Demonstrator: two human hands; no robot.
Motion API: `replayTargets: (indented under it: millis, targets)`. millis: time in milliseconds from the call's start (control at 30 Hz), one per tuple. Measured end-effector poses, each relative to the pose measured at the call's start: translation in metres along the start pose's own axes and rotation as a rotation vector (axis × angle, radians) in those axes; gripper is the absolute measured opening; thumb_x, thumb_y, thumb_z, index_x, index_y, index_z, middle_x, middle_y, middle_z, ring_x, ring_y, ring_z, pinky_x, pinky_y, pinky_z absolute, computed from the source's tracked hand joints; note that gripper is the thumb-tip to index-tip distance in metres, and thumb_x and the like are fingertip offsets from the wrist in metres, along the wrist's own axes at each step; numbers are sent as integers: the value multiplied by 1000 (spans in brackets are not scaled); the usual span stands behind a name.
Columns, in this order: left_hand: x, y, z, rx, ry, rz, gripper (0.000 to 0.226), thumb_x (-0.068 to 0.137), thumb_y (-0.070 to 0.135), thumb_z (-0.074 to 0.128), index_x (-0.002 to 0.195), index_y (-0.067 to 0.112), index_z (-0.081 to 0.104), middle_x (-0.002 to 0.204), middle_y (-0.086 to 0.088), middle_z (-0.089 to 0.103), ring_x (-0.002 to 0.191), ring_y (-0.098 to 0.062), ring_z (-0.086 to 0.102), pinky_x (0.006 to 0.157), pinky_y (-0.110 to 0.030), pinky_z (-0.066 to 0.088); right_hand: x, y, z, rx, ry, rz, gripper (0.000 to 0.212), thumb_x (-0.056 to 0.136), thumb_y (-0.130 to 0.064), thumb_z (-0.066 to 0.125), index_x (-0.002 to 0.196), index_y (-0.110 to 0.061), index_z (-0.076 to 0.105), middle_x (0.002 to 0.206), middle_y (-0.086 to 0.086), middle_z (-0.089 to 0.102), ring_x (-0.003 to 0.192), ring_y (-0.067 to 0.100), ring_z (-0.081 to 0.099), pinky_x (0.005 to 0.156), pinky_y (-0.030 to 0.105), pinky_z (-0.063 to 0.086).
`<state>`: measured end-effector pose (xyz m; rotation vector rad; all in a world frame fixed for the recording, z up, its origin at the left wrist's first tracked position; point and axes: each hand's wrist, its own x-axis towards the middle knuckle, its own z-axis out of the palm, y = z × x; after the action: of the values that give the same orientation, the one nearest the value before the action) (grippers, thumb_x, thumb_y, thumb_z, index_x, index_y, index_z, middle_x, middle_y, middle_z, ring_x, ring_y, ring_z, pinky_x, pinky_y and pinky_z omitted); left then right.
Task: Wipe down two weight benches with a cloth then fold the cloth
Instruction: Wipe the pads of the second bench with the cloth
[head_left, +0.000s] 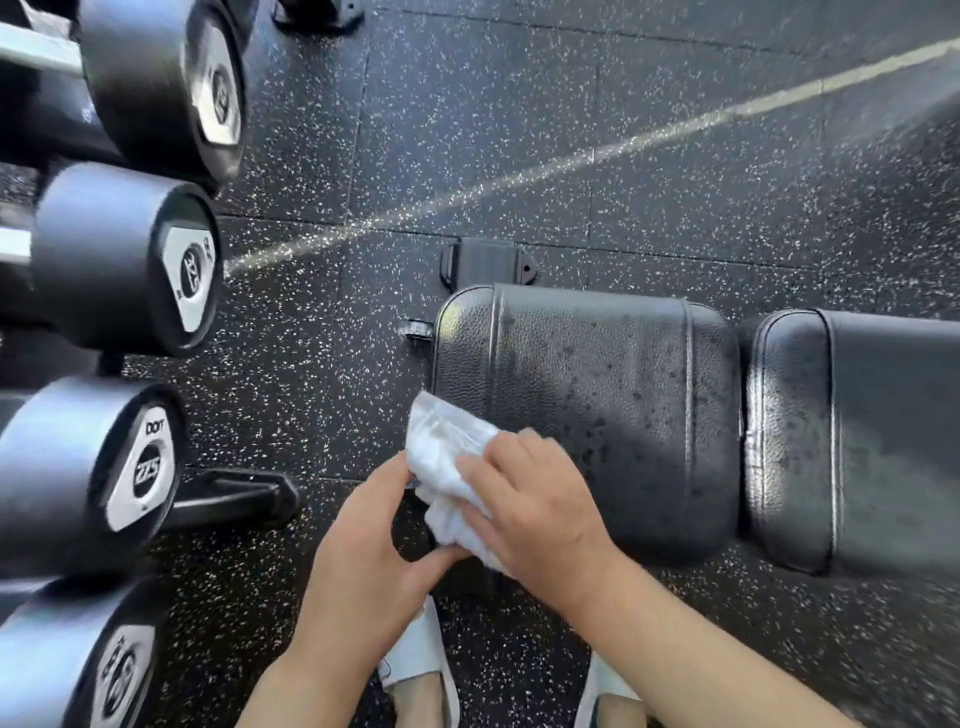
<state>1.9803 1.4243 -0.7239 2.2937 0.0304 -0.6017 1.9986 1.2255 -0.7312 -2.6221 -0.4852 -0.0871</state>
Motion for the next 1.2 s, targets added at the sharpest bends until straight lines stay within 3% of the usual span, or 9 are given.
replayTargets:
  millis: [67,267,400,500,667,833,967,1133,1200]
  targets:
    - [2,-2,2,25,8,-8,103,64,44,98,147,55,37,139,50,43,132,22,41,108,-4,32,42,16,1,-65,71,14,15,93,-22,68,93,-7,71,87,12,59,74,28,51,62,43,44]
    - [2,-4,3,45,25,20,109,66,44,98,151,63,32,150,40,44,139,8,46,113,-24,41,166,48,3,-105,138,305,21,94,-22,63,105,-4,67,106,15,61,93,33,57,77,43,48]
    - [0,-5,5,32,34,35,105,68,42,97,150,60,35,150,40,43,138,9,46,113,-19,39,106,29,9,-90,158,218,11,93,-17,63,93,-7,67,96,15,61,83,31,55,73,42,50]
    - [-1,-4,5,5,37,38,94,71,45,93,150,49,42,148,36,47,138,9,46,110,-8,35,18,2,14,9,-19,84,18,100,-21,57,86,-13,65,88,13,57,79,31,48,70,51,42]
    - [3,9,0,34,30,122,100,71,43,90,146,65,27,146,49,34,136,24,33,105,4,21,-29,28,-11,-13,44,-23,18,101,-24,63,109,-9,68,89,6,53,73,28,47,63,43,38]
    - [13,16,-8,179,-60,156,110,75,39,93,164,37,27,166,28,21,155,8,17,124,-14,15,74,76,-23,-183,202,231,22,98,-20,57,86,-4,65,86,16,59,78,33,55,67,46,44]
    - [28,32,-13,82,3,176,66,94,34,72,155,29,46,163,20,35,152,7,26,120,-5,16,129,83,-25,-95,204,431,20,97,-19,61,104,-1,68,103,15,61,92,35,58,76,46,48]
    - [64,69,4,160,144,151,57,102,28,57,157,21,44,165,3,35,155,-14,27,128,-23,15,63,57,-20,-152,18,184,39,108,-26,29,109,-11,65,102,8,59,91,28,53,81,39,46]
    - [74,85,22,228,185,180,55,103,34,53,155,19,48,164,-3,35,155,-25,26,129,-32,18,27,81,-35,-194,87,168,34,106,-23,41,97,-8,69,89,10,61,78,30,54,70,41,49]
